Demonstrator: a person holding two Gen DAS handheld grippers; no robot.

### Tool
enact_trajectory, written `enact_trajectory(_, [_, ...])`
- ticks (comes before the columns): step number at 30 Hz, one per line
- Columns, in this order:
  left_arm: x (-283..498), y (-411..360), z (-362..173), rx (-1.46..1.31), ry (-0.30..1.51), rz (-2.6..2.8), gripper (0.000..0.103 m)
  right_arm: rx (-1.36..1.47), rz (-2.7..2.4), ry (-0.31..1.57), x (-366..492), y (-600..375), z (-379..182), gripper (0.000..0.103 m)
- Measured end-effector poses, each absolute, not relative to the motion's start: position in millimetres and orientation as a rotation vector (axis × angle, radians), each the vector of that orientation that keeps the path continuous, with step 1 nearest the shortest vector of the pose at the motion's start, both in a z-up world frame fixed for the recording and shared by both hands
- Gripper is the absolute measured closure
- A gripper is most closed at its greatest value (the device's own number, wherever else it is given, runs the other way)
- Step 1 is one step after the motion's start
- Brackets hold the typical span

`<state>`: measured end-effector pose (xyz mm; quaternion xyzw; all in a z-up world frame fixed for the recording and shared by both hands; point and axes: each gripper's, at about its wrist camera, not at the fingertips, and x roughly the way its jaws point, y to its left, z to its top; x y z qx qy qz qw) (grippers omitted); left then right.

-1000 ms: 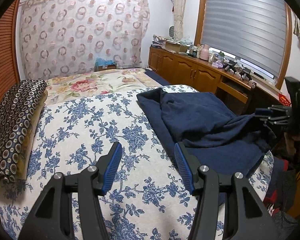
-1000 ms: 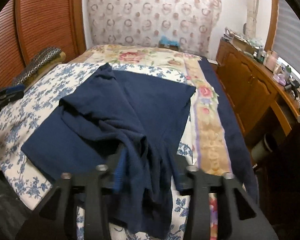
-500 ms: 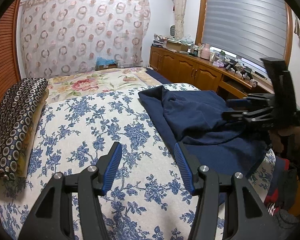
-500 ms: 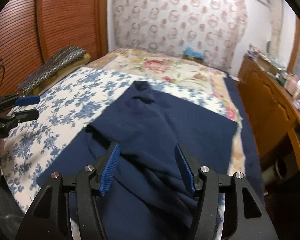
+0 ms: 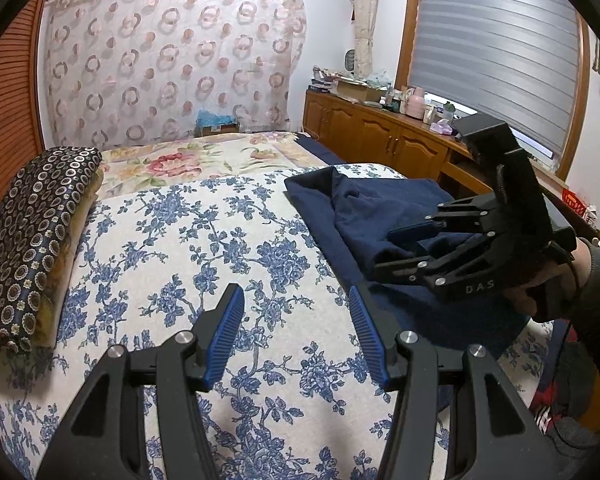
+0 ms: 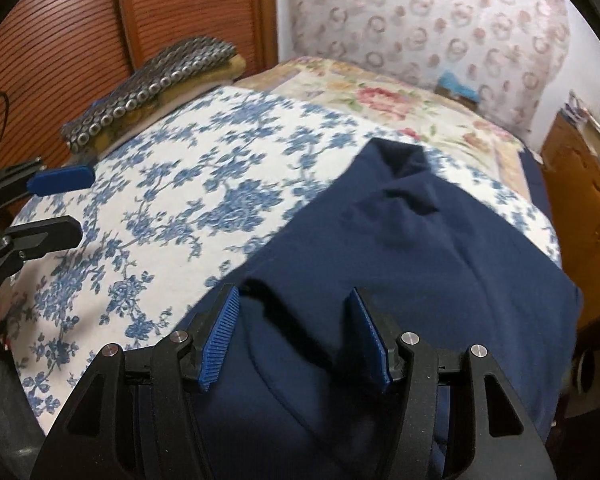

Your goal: Fold small clothes

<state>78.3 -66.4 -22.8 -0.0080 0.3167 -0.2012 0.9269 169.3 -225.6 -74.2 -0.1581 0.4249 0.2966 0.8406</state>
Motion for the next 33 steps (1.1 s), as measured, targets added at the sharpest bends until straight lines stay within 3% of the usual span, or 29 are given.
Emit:
enact_trajectory(7, [78, -68, -24, -0.013, 0.653, -0.418, 0.049, -0.35, 0.612, 0.938, 179, -222, -88, 0.045])
enact_trajectory(11, [78, -68, -25, -0.012, 0.653, -0.419, 0.049, -0.334, 0.586, 0.89, 182, -233, -79, 0.096])
enact_trajectory(20, [78, -75, -29, -0.005, 0.664, -0.435, 0.049, -0.346, 0.335, 0.649, 200, -293, 2, 0.096])
enact_trajectory(30, [78, -82, -36, 0.021, 0.684, -0.436, 0.049, -0.384, 0.073, 0.738, 276, -359, -16, 0.096])
enact_trajectory(32, [77, -83, -36, 0.026, 0.686, -0.437, 0.049, -0.344, 0.047, 0.78, 287, -369, -27, 0.091])
enact_trajectory(33, [77, -83, -36, 0.027, 0.688, -0.439, 0.049, -0.338, 0.023, 0.787, 289, -371, -28, 0.083])
